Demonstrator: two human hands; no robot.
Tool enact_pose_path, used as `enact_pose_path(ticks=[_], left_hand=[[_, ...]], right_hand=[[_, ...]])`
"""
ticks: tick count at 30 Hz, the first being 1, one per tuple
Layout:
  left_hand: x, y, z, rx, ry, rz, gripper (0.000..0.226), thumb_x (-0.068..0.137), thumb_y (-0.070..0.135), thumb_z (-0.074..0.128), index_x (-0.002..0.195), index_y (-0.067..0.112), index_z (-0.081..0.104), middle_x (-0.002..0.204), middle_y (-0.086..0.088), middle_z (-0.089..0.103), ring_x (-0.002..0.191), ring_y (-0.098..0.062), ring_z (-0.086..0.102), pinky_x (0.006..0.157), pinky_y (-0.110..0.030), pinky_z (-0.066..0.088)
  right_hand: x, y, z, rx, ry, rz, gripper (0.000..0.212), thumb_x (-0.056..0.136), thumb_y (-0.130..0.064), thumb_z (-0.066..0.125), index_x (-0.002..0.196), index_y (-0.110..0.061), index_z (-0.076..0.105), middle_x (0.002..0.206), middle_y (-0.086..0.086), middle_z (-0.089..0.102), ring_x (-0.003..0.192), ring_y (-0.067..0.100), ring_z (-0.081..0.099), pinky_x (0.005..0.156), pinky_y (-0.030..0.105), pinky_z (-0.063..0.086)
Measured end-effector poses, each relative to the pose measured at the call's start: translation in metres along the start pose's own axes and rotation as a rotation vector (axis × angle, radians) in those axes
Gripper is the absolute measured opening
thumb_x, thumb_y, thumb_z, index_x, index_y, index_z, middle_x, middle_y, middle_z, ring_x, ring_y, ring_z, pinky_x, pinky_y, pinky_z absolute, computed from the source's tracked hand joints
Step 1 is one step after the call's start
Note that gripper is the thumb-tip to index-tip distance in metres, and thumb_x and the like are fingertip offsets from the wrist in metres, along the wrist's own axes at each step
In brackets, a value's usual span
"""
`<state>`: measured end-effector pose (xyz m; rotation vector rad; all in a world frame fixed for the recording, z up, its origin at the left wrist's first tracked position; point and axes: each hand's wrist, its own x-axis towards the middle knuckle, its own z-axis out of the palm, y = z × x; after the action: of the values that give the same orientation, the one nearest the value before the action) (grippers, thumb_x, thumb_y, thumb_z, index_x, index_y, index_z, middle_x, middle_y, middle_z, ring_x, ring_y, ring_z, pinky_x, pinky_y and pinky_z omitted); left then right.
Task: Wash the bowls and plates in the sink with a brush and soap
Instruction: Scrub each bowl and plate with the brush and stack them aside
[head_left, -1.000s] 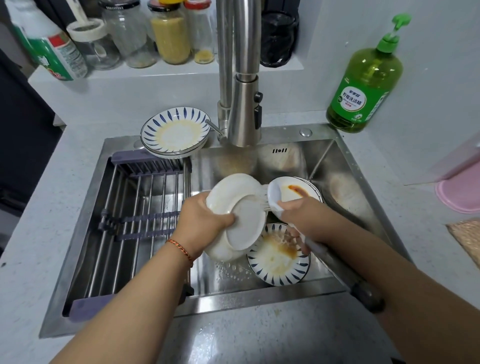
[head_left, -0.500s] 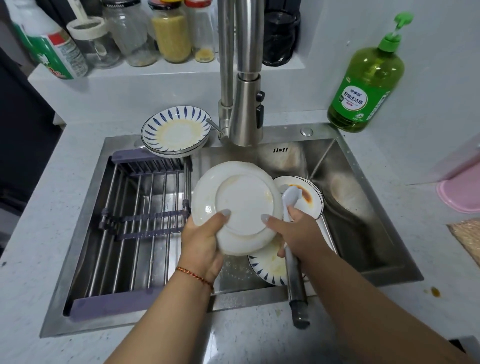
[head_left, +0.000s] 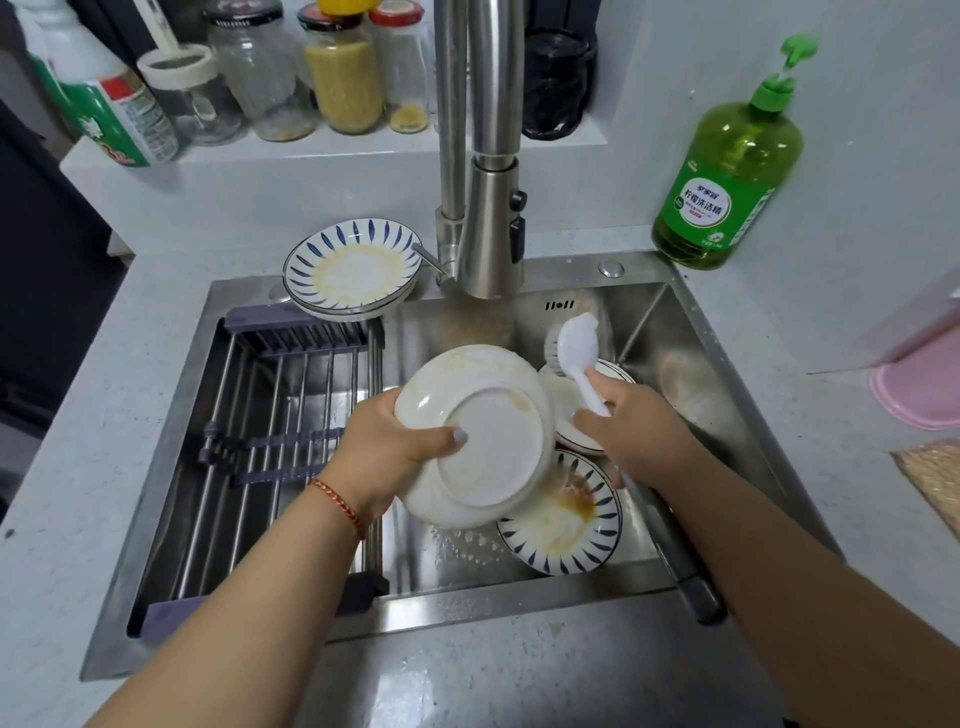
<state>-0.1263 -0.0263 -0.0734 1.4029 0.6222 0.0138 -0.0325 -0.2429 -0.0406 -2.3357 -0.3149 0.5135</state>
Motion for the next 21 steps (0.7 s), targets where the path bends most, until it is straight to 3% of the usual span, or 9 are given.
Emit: enact_pose_path(ticks=[4, 8, 10, 12, 14, 17, 21], left_hand=[[-0.001, 0.0, -0.001, 0.075, 0.111, 0.041, 0.042, 0.056, -0.001, 0.087, 0.091, 0.008, 0.067, 0.092, -0.01, 0.073, 0.085, -0.029, 0.07, 0.075, -0.042, 0.059], [-0.006, -0.001, 0.008, 0.192, 0.101, 0.129, 0.038, 0.056, 0.002, 0.088, 0.083, 0.018, 0.067, 0.085, 0.0, 0.071, 0.076, -0.016, 0.066, 0.066, -0.028, 0.058], [-0.006, -0.003, 0.013, 0.314, 0.112, 0.178, 0.037, 0.054, 0.01, 0.088, 0.08, 0.022, 0.065, 0.083, 0.004, 0.068, 0.075, -0.013, 0.063, 0.067, -0.028, 0.054], [-0.004, -0.007, 0.016, 0.381, 0.131, 0.202, 0.034, 0.06, 0.005, 0.086, 0.081, 0.02, 0.065, 0.078, 0.007, 0.066, 0.073, -0.012, 0.061, 0.065, -0.027, 0.05], [-0.005, -0.009, 0.018, 0.413, 0.134, 0.217, 0.03, 0.064, 0.002, 0.083, 0.075, 0.022, 0.064, 0.072, 0.01, 0.065, 0.066, -0.007, 0.058, 0.061, -0.023, 0.048], [-0.007, -0.012, 0.015, 0.452, 0.118, 0.228, 0.028, 0.062, 0.006, 0.084, 0.075, 0.023, 0.065, 0.073, 0.009, 0.066, 0.068, -0.009, 0.06, 0.061, -0.025, 0.051], [-0.011, -0.013, 0.007, 0.404, 0.14, 0.226, 0.036, 0.057, 0.011, 0.086, 0.088, 0.016, 0.068, 0.085, 0.001, 0.069, 0.08, -0.019, 0.064, 0.069, -0.033, 0.054]], right_hand=[[-0.014, 0.005, 0.007, 0.139, -0.085, 0.175, 0.045, 0.098, -0.02, 0.045, 0.143, -0.019, 0.041, 0.071, 0.008, 0.069, 0.029, 0.006, 0.045, 0.033, 0.02, 0.04], [-0.019, -0.01, 0.013, 0.21, -0.139, 0.206, 0.041, 0.098, -0.017, 0.042, 0.138, -0.021, 0.049, 0.062, 0.007, 0.053, 0.031, 0.012, 0.044, 0.036, 0.026, 0.045], [-0.02, -0.026, 0.014, 0.134, -0.148, 0.121, 0.04, 0.097, -0.019, 0.043, 0.136, -0.024, 0.052, 0.065, 0.006, 0.053, 0.036, 0.013, 0.048, 0.044, 0.032, 0.052], [-0.028, -0.043, 0.016, 0.003, -0.188, -0.004, 0.045, 0.097, -0.021, 0.043, 0.141, -0.026, 0.044, 0.069, -0.009, 0.05, 0.044, 0.001, 0.044, 0.065, 0.036, 0.055], [-0.038, -0.055, 0.02, -0.153, -0.226, -0.114, 0.049, 0.098, -0.023, 0.04, 0.147, -0.028, 0.035, 0.08, -0.016, 0.046, 0.053, -0.003, 0.03, 0.084, 0.029, 0.046], [-0.045, -0.061, 0.021, -0.259, -0.256, -0.151, 0.051, 0.099, -0.024, 0.038, 0.149, -0.031, 0.03, 0.112, 0.004, 0.061, 0.071, 0.011, 0.039, 0.076, 0.027, 0.042], [-0.032, -0.046, 0.004, -0.168, -0.207, 0.088, 0.036, 0.097, -0.018, 0.041, 0.13, -0.011, 0.052, 0.108, 0.015, 0.055, 0.073, 0.037, 0.066, 0.062, 0.046, 0.052]])
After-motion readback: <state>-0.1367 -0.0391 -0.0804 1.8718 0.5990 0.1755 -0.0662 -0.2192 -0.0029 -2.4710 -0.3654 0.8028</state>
